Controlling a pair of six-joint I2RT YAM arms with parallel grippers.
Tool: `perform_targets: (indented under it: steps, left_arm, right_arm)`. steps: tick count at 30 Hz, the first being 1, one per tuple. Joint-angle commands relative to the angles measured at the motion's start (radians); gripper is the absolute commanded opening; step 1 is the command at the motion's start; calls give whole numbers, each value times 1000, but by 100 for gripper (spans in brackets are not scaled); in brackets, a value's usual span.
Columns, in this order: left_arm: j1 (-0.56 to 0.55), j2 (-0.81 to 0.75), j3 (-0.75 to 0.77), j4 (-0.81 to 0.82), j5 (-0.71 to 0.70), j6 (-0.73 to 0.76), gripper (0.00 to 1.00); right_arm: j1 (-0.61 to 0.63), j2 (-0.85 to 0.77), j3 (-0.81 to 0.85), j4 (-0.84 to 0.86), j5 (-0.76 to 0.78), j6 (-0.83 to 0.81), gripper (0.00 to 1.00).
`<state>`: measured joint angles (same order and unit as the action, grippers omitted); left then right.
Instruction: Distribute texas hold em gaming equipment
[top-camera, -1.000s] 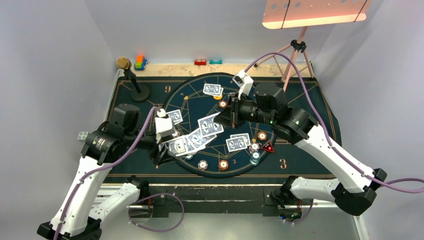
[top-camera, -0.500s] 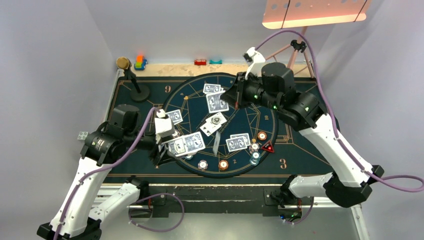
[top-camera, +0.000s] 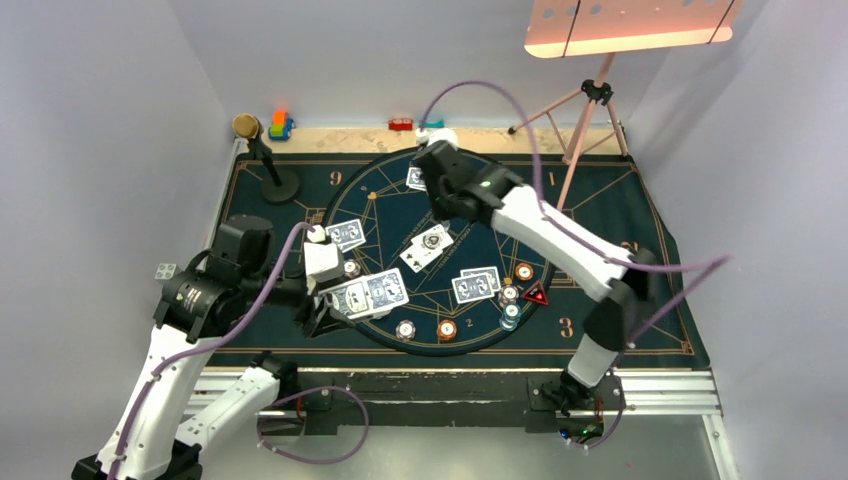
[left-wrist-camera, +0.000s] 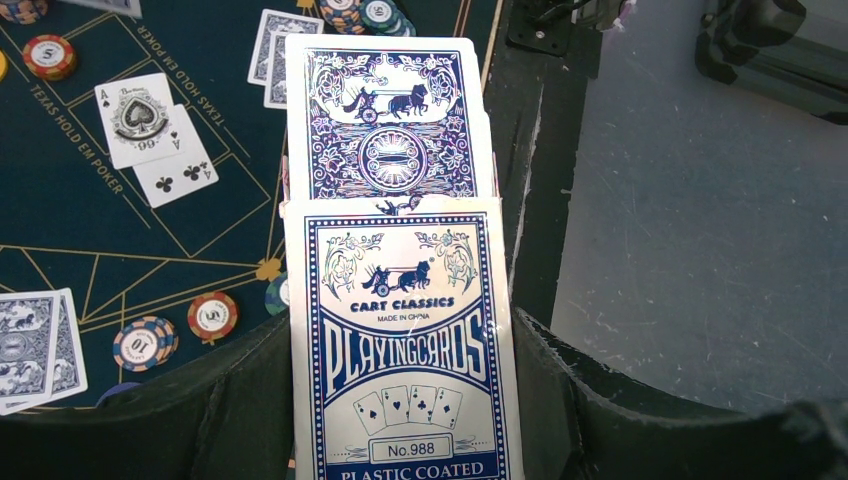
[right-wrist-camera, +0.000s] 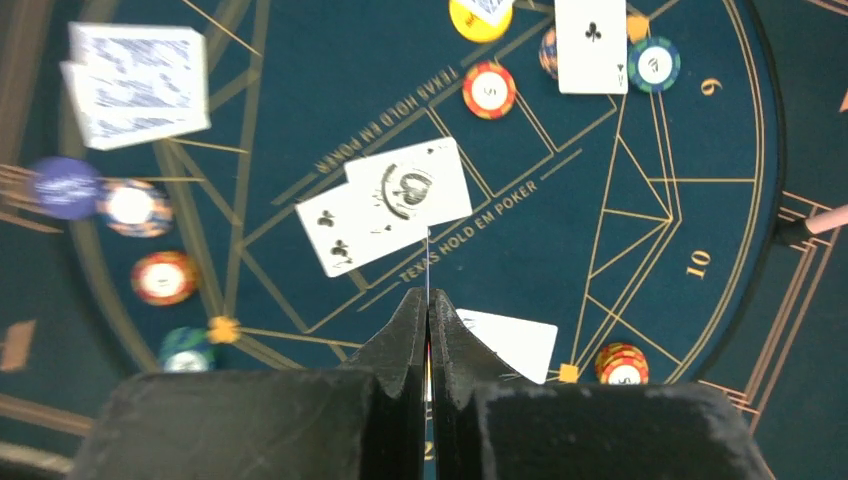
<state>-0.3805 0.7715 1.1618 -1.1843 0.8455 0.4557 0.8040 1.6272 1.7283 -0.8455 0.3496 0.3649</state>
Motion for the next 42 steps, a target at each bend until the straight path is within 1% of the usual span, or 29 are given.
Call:
perform_targets:
  steps: [1,3,6,11,16,18,24,27,30,33,34,38,42]
  left_arm:
    - [6,-5,34,-3,49,9,0]
    - [5,-4,36,-5,50,8,0]
    - [6,-6,36,-8,52,8,0]
    - [6,-8,41,-17,53,9,0]
    - [6,-1,46,-21,51,13,0]
    - [5,1,45,-19,53,11,0]
    - [6,7,50,-19,52,11,0]
    - [6,10,53,-20,51,11,0]
    - [6,11,54,-20,49,11,0]
    - [5,11,53,-17,47,9,0]
    - [6,11,53,-17,47,8,0]
    - [6,11,55,-17,46,8,0]
    - [6,10,55,-17,46,6,0]
  right_arm:
    - [89,144,41,-60,280,-54,0]
    - [121,229,101,-73,360,-71,0]
    - [143,339,146,-57,442,-97,0]
    - [161,483,162,1,559,-138,0]
    - [211,577,171,44,605,-179,0]
    - [220,596,171,55,591,-169,0]
    - [224,590,139,105,449,-118,0]
    - [225,584,133,111,385,-97,7]
    - [224,563,114,127,335,-97,17]
    - [224,542,92,152,292,-98,31]
    - [222,538,91,149,279,-95,33]
    - [210,510,71,162,232,-78,39]
    - [177,476,43,184,190,-59,39]
